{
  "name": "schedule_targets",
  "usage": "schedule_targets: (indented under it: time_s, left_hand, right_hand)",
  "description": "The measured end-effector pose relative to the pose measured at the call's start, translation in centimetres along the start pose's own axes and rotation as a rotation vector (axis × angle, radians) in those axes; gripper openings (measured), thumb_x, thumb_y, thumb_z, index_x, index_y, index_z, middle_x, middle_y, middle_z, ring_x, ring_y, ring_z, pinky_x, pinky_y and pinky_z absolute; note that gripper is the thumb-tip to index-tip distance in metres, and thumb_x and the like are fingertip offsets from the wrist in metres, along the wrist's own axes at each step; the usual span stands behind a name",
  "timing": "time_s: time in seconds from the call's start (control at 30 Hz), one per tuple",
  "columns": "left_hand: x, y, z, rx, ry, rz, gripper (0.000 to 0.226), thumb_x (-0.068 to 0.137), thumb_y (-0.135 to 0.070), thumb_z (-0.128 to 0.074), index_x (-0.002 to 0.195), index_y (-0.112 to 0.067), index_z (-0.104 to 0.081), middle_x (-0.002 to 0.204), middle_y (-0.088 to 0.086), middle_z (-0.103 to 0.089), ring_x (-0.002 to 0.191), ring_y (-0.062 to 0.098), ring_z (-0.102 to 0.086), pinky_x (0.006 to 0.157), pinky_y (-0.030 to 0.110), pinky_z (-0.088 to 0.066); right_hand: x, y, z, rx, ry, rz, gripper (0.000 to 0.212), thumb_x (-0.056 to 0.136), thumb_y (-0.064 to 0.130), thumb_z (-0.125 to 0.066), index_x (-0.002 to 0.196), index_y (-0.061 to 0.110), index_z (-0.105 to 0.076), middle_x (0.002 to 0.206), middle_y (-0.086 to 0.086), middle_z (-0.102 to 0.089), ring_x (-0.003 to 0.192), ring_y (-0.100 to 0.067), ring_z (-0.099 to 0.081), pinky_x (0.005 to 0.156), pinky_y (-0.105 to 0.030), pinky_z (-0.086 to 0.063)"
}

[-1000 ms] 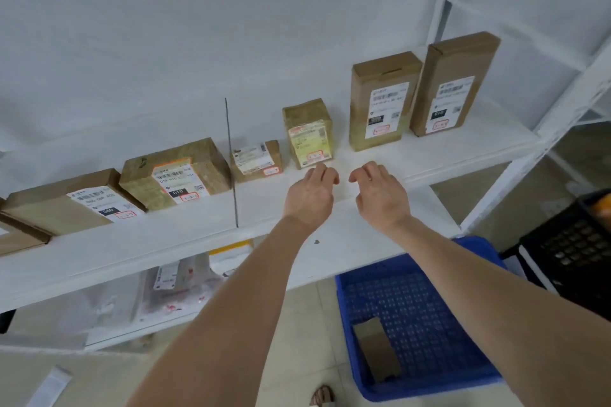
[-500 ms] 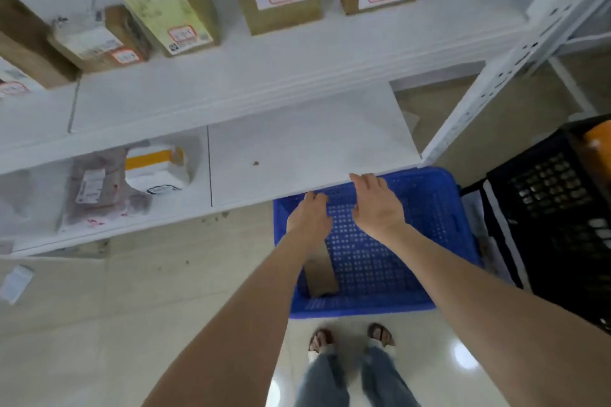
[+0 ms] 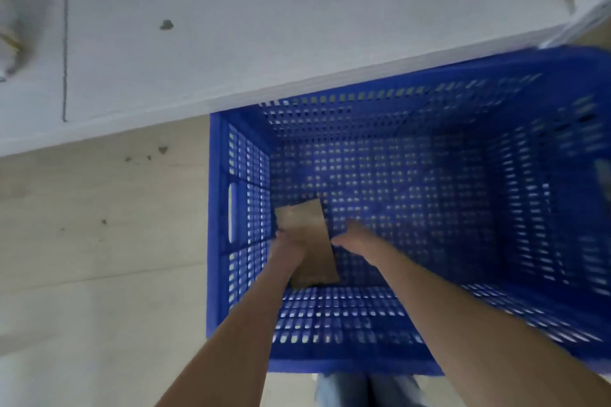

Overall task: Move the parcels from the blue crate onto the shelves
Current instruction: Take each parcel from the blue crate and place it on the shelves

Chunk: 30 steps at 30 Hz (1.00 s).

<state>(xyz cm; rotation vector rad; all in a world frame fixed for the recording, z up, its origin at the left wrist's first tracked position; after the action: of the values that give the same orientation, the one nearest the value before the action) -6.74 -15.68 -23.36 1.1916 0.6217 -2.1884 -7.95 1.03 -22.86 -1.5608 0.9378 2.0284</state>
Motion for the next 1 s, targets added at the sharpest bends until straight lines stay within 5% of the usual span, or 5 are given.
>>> schedule_targets:
  time_s: [0.07, 0.3, 0.47, 0.67, 1.0]
  left_hand:
    - [3.5, 1.6, -1.6, -0.034, -0.007, 0.067, 0.056, 0.093, -0.022, -0.053, 0.139, 0.003, -0.034, 0.135, 0.02, -0.049, 0.122, 0.033, -0.052, 0.096, 0.036, -0.046]
    - [8.3, 2.2, -4.0, -0.36, -0.087, 0.134, 0.079, 0.083, -0.053, -0.057, 0.143, -0.007, -0.035, 0.141, 0.02, -0.042, 0.122, 0.038, -0.048, 0.096, 0.043, -0.045]
    - [2.5, -3.5, 0.4, -0.705, -0.136, -0.025, 0.083, 0.062, -0.073, -0.057, 0.13, -0.026, -0.047, 0.126, 0.006, -0.054, 0.112, 0.032, -0.055, 0.096, 0.049, -0.047]
    - [-10.5, -9.8, 7.7, -0.827, -0.082, -0.216, 0.113, 0.037, -0.089, -0.065, 0.131, -0.028, -0.046, 0.128, 0.002, -0.055, 0.114, 0.023, -0.057, 0.099, 0.047, -0.046]
    - [-37.8, -18.0, 23.7, -0.96, -0.029, -0.317, 0.012, 0.082, -0.034, -0.071, 0.089, -0.026, -0.064, 0.1, 0.003, -0.065, 0.089, 0.021, -0.058, 0.076, 0.036, -0.05]
  right_hand:
    - [4.2, -0.4, -1.7, 0.12, 0.053, 0.002, 0.072, 0.098, 0.018, -0.054, 0.153, 0.01, -0.009, 0.16, -0.007, -0.01, 0.143, -0.029, -0.022, 0.111, -0.039, -0.032]
    - [9.3, -0.7, -3.4, 0.49, 0.078, 0.009, 0.06, 0.091, 0.047, -0.057, 0.141, 0.019, -0.042, 0.14, -0.002, -0.047, 0.123, -0.026, -0.046, 0.094, -0.04, -0.04]
    - [2.6, -0.1, 2.7, 0.831, -0.02, -0.007, 0.08, 0.078, 0.081, -0.034, 0.128, 0.022, -0.053, 0.113, -0.006, -0.06, 0.095, -0.025, -0.057, 0.086, -0.043, -0.046]
    - [-12.9, 3.4, 7.8, 1.048, -0.006, 0.04, 0.058, 0.082, 0.071, -0.049, 0.098, 0.019, -0.065, 0.103, -0.008, -0.064, 0.094, -0.028, -0.062, 0.088, -0.045, -0.052]
    - [-40.3, 10.3, 11.9, 1.008, 0.065, 0.302, 0.008, 0.09, 0.008, -0.06, 0.097, 0.007, -0.063, 0.088, -0.007, -0.063, 0.079, -0.02, -0.062, 0.07, -0.035, -0.054]
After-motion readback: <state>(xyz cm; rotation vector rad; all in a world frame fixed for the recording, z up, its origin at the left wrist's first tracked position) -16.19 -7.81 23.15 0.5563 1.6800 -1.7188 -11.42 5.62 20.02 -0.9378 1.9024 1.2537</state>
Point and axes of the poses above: each hand's wrist, its own x-axis towards the middle knuckle, its own z-axis out of the back of the hand, y = z × x, the point moved 7 cm from there along x, towards the middle knuckle
